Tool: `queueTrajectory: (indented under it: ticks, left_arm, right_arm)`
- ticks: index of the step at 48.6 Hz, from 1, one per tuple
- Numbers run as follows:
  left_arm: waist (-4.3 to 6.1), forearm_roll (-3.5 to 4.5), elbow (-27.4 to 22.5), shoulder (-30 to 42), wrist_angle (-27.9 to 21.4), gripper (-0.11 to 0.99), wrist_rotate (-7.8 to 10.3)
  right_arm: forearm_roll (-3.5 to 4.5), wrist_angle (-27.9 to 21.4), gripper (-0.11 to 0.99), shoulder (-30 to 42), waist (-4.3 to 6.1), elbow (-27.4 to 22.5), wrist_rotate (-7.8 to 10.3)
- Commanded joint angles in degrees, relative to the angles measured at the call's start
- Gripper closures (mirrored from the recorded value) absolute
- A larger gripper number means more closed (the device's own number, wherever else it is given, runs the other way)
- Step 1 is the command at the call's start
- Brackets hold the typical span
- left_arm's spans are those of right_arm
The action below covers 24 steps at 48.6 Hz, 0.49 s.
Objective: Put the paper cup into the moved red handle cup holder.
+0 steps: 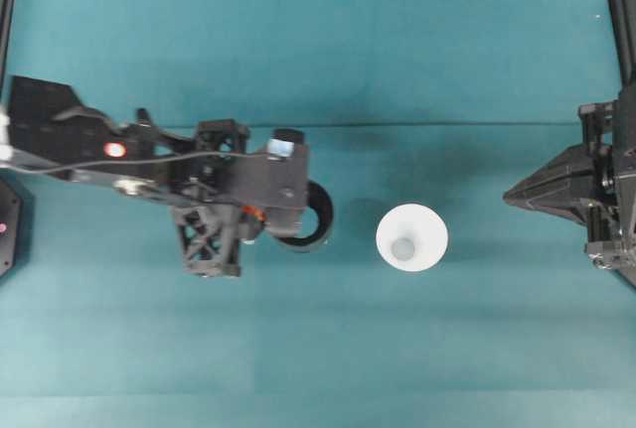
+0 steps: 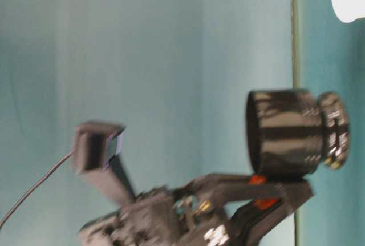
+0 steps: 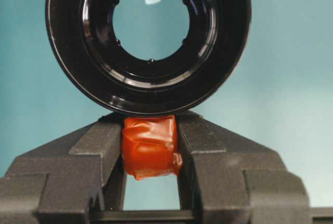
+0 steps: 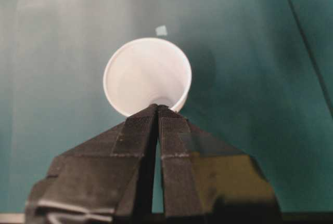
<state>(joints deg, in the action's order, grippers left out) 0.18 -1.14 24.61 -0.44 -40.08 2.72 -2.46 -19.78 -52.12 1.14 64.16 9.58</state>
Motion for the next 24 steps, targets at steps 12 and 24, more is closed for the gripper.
queueTrajectory:
  ticks: [12,24]
  left_arm:
    - [-0.09,-0.18,-1.49,4.83,3.87,0.59,0.00]
    - [-0.26,-0.18,-1.58,8.44,6.59,0.59,0.00]
  right_arm:
    - [-0.18,0.44,0.96,0.35,0.09,-1.14,0.53]
    - [-0.09,0.35,0.96,0.35,0.09,-1.05,0.53]
